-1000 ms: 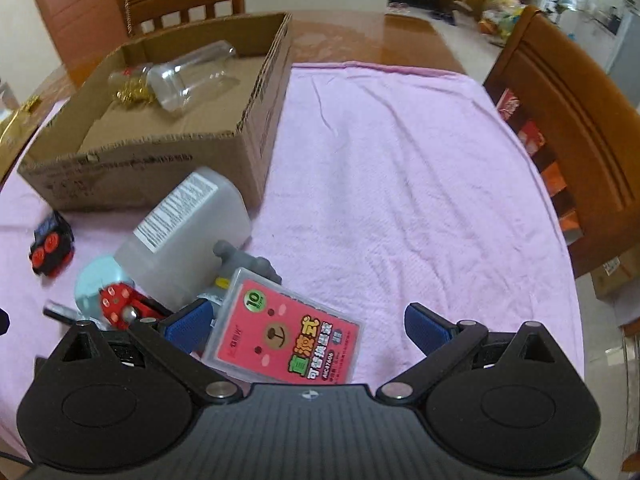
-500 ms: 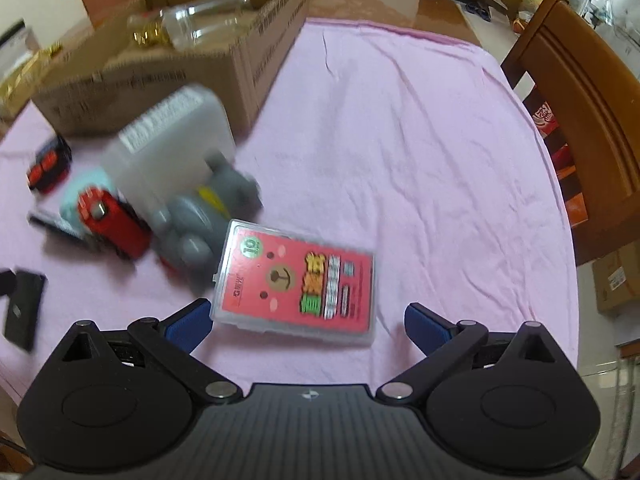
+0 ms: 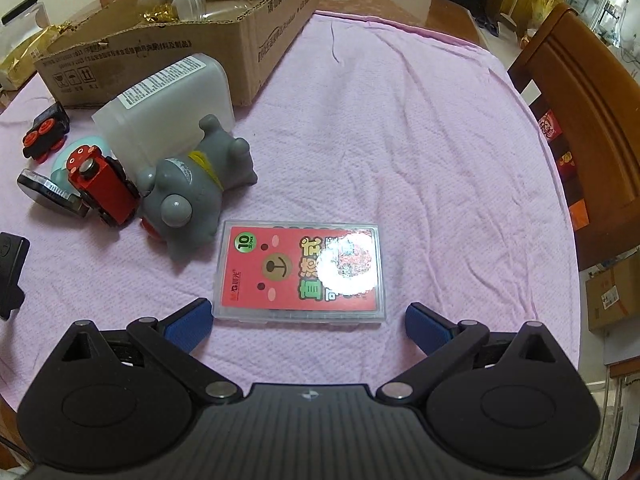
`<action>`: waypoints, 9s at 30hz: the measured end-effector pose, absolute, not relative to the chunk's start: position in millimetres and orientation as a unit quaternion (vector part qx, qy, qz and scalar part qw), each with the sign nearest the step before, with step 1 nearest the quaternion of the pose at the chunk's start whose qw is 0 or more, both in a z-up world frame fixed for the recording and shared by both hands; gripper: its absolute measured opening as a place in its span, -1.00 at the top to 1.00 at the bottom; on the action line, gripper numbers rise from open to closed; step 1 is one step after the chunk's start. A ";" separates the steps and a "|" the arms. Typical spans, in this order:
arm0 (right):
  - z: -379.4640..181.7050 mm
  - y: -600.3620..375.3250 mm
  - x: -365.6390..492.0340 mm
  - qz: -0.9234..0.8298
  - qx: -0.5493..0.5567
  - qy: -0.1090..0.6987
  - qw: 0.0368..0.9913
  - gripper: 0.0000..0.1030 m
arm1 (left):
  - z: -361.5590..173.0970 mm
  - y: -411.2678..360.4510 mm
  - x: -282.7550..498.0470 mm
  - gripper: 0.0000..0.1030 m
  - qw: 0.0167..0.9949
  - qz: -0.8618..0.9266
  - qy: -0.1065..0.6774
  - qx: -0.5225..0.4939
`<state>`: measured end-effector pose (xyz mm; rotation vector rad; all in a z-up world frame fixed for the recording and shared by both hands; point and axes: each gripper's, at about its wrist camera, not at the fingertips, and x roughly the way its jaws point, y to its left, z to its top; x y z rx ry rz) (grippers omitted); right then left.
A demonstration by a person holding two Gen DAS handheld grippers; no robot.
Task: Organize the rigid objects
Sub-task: 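Grasp the black remote with the left gripper while the right gripper grasps the pink card pack, then carry both into the cardboard box and open both grippers to drop them, then grasp the blue toy train with the left gripper while the right gripper approaches the grey toy cat, then lift the toy train with the left gripper while the right gripper grasps the grey toy cat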
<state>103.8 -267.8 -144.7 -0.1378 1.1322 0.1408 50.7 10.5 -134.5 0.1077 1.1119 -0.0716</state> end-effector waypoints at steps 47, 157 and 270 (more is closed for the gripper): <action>-145.5 -259.6 122.9 0.119 -0.089 0.511 0.847 -0.97 | -132.2 23.2 73.2 -0.69 0.853 0.003 0.522 0.002; -33.6 -148.1 311.9 0.193 -0.144 0.431 0.870 -1.00 | 8.0 55.8 234.1 -0.95 0.926 -0.046 0.370 0.051; -135.9 -197.2 135.2 0.276 -0.184 0.515 0.791 -0.77 | -128.3 54.1 149.6 -0.11 0.868 0.059 0.493 -0.028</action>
